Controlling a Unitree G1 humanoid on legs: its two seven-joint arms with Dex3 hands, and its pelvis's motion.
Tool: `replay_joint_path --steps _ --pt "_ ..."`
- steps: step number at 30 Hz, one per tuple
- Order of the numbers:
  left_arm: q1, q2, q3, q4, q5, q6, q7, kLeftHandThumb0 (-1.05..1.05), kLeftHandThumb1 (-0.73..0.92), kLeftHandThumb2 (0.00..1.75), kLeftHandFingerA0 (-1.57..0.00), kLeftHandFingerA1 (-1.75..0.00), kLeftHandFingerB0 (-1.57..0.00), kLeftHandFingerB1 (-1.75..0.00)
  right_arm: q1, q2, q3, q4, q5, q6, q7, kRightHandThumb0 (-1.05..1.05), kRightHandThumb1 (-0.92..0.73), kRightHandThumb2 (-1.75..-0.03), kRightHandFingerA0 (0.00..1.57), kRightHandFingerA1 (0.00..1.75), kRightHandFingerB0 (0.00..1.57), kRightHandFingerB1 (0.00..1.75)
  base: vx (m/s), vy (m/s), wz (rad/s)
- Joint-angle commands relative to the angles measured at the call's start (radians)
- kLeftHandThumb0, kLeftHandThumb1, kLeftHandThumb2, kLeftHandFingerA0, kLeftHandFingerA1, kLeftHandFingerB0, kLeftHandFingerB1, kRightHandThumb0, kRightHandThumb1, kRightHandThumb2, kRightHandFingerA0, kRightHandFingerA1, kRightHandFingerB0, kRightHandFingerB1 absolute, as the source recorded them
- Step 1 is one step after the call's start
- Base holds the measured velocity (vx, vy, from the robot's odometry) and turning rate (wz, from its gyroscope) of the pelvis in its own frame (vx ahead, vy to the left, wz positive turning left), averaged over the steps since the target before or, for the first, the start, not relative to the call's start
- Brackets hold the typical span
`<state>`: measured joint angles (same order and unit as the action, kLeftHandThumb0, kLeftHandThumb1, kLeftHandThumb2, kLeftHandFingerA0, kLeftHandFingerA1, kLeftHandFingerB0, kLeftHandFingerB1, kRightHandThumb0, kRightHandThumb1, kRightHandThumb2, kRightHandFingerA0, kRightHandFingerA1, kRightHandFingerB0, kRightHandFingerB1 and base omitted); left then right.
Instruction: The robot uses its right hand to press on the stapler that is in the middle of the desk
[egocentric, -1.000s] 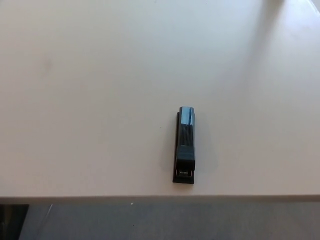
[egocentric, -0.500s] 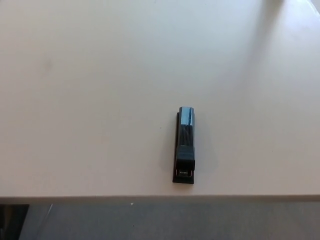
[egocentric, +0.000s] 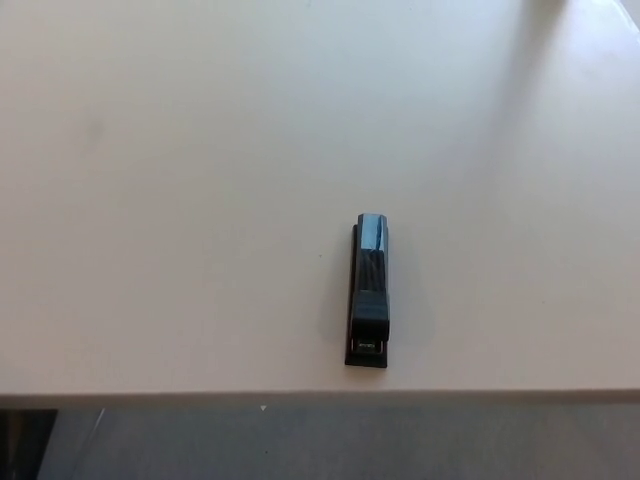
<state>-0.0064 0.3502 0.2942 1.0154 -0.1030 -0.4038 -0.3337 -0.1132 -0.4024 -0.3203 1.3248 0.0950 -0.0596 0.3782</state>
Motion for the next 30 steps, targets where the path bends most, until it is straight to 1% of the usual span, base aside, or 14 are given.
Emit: replay_joint_path --steps 1,2,3,9,11,13,14,17,18,21,22,25,26,30 --pt "0.012 0.022 -0.009 0.003 0.000 0.054 0.009 -0.69 0.76 1.11 -0.01 -0.40 -0.02 -0.36 0.005 0.032 0.008 -0.028 0.003 -0.111 0.034 -0.99 -0.82 -1.10 0.00 0.02 0.00 0.00 0.00 0.000 0.00" --pt "0.017 0.023 -0.010 0.003 -0.001 0.057 0.006 -0.66 0.92 0.77 0.00 -0.29 -0.04 -0.29 0.010 0.036 0.007 -0.029 0.004 -0.121 0.033 -0.98 -0.80 -1.10 0.00 0.03 0.00 0.00 0.00 0.000 0.00" --pt "0.019 0.023 -0.009 0.005 -0.003 0.059 0.004 -0.68 0.76 1.10 -0.01 -0.40 -0.02 -0.36 0.012 0.041 0.012 -0.036 -0.001 -0.143 0.034 -1.00 -0.80 -1.12 0.00 0.03 0.00 0.00 0.00 0.000 0.00" --pt "0.035 0.028 -0.027 -0.006 0.009 0.063 0.005 -0.68 0.78 1.11 -0.01 -0.40 -0.02 -0.36 0.016 0.058 0.041 -0.078 -0.012 -0.230 0.072 -1.03 -0.81 -1.12 0.00 0.01 0.00 0.00 0.00 0.000 0.00" --pt "0.036 0.027 -0.028 -0.005 0.005 0.065 0.004 -0.68 0.77 1.11 0.00 -0.39 -0.02 -0.36 0.015 0.061 0.045 -0.084 -0.007 -0.233 0.081 -1.05 -0.81 -1.12 0.00 0.01 0.00 0.00 0.00 0.000 0.00" --pt "0.038 0.024 -0.025 -0.009 -0.001 0.065 0.005 -0.68 0.77 1.09 -0.01 -0.39 -0.02 -0.36 0.013 0.093 0.035 -0.100 0.013 -0.263 0.088 -1.03 -0.81 -1.11 0.00 0.00 0.00 0.00 0.00 0.000 0.00" --pt "0.039 0.025 -0.024 -0.009 -0.003 0.065 0.001 -0.64 0.92 0.78 0.00 -0.29 -0.04 -0.29 0.011 0.110 0.041 -0.103 0.009 -0.279 0.086 -1.04 -0.80 -1.12 0.00 0.00 0.00 0.00 0.00 0.000 0.00" --pt "0.047 0.016 -0.031 -0.022 0.001 0.073 0.008 -0.65 0.92 0.77 0.00 -0.29 -0.04 -0.28 0.012 0.135 0.048 -0.096 0.000 -0.310 0.077 -1.03 -0.79 -1.12 0.00 0.01 0.00 0.00 0.00 0.000 0.00" --pt "0.048 0.018 -0.031 -0.024 0.003 0.073 0.012 -0.68 0.77 1.09 -0.03 -0.40 -0.03 -0.36 0.010 0.138 0.052 -0.095 -0.005 -0.314 0.073 -1.03 -0.79 -1.13 0.00 0.02 0.00 0.00 0.00 0.000 0.00" --pt "0.047 0.027 -0.024 -0.026 -0.007 0.073 0.008 -0.67 0.77 1.09 -0.01 -0.40 -0.02 -0.36 0.003 0.152 0.062 -0.085 -0.013 -0.327 0.058 -1.04 -0.80 -1.13 0.00 0.02 0.00 0.00 0.00 0.000 0.00" --pt "0.046 0.023 -0.018 -0.029 -0.017 0.067 -0.001 -0.68 0.77 1.09 -0.01 -0.40 -0.02 -0.37 0.004 0.151 0.061 -0.083 -0.010 -0.326 0.061 -1.03 -0.80 -1.14 0.00 0.06 0.00 0.00 0.00 0.000 0.00" --pt "0.039 0.025 -0.027 -0.036 -0.008 0.076 0.000 -0.69 0.76 1.11 0.00 -0.39 -0.02 -0.36 0.002 0.148 0.065 -0.073 -0.013 -0.316 0.053 -1.03 -0.81 -1.14 0.00 0.02 0.00 0.00 0.00 0.000 0.00" --pt "0.037 0.026 -0.032 -0.038 0.000 0.073 0.006 -0.67 0.92 0.75 -0.03 -0.30 -0.05 -0.29 0.002 0.148 0.064 -0.072 -0.012 -0.318 0.051 -1.01 -0.80 -1.13 0.00 0.04 0.00 0.02 0.00 0.000 0.00" --pt "0.030 0.024 -0.033 -0.017 0.000 0.077 0.016 -0.67 0.92 0.74 -0.04 -0.30 -0.05 -0.30 0.006 0.147 0.064 -0.070 -0.008 -0.324 0.055 -1.01 -0.78 -1.12 0.00 0.04 0.00 0.02 0.00 0.000 0.00"
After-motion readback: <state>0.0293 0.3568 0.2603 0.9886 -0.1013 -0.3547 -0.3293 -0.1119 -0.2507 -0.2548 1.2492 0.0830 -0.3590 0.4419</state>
